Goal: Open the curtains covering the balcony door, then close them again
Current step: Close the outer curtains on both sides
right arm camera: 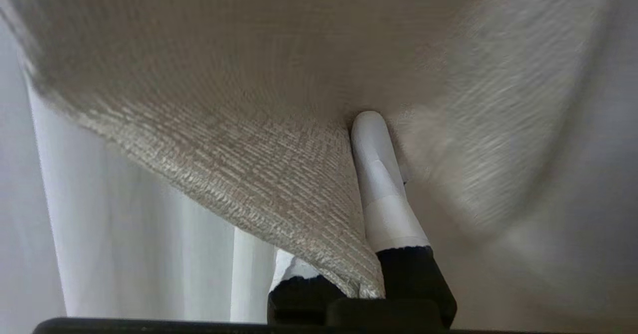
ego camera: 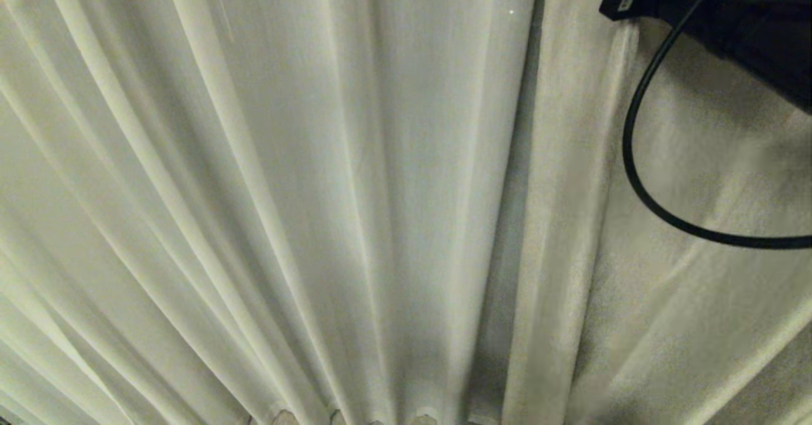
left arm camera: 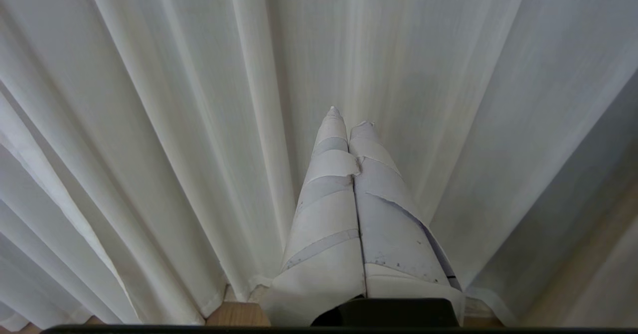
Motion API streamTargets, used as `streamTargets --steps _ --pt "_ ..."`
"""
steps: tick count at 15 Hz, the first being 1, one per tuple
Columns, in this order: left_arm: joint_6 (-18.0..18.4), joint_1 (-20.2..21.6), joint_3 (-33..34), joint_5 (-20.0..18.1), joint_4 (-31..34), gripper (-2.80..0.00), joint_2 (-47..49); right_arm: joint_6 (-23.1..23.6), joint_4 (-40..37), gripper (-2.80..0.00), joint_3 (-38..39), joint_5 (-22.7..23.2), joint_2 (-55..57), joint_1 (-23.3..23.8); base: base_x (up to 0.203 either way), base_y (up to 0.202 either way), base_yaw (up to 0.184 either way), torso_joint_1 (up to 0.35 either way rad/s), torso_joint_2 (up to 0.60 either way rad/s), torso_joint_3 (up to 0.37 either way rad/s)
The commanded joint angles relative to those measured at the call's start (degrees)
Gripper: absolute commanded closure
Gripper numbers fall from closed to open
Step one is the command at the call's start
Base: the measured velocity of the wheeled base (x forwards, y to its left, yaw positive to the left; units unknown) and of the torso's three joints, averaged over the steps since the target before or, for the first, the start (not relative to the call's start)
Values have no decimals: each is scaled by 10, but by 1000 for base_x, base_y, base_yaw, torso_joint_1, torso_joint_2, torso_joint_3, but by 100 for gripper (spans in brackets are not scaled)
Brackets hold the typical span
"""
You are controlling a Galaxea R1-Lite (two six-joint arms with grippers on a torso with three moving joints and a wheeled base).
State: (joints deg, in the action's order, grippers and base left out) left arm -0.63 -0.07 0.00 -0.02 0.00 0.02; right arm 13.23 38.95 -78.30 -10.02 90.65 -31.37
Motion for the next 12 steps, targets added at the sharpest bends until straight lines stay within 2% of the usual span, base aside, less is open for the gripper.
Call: streamTargets --steps 1,7,10,12 --pt "0 0 0 0 0 0 0 1 3 -280 20 0 -24 0 0 0 0 0 0 0" --pt "-1 0 0 0 0 0 0 2 -3 -280 125 -1 -84 0 0 0 0 0 0 0" --pt "0 0 0 0 0 0 0 2 -12 -280 242 0 -156 0 0 0 0 0 0 0" --pt "-1 0 0 0 0 0 0 2 -14 -280 347 -3 -209 0 0 0 0 0 0 0"
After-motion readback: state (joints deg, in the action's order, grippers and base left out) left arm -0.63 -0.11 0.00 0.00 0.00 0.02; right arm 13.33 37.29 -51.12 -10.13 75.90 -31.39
